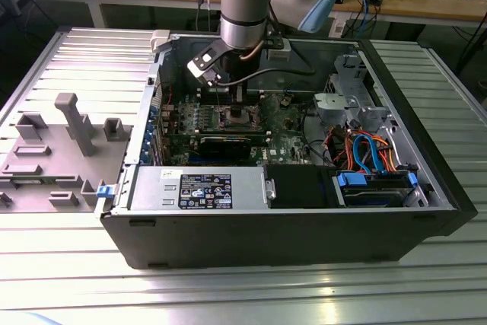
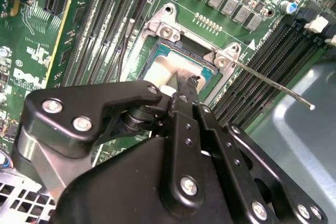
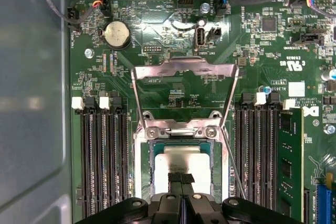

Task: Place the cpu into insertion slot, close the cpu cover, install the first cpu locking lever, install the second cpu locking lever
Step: 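Close the cpu cover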

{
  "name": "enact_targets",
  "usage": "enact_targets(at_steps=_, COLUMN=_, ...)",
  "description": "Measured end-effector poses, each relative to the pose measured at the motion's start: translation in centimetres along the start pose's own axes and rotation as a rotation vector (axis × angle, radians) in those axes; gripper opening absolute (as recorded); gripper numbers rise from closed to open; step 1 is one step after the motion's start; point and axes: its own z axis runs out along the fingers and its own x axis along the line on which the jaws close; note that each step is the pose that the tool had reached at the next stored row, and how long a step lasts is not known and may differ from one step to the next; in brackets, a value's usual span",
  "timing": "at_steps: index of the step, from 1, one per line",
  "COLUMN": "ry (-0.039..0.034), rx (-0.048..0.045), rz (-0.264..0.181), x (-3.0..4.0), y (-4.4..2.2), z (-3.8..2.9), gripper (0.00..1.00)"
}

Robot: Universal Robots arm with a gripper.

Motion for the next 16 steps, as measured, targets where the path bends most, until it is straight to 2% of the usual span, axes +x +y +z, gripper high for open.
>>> enact_targets(at_steps=6, ry=0.0, rx=0.0, rz=0.0, x=0.0, y=0.0, z=-0.09, gripper=0.11)
enact_targets(at_steps=16, ry=0.0001, rx=0.0, rz=0.0, x=0.0, y=0.0, z=-1.03, gripper=0.11)
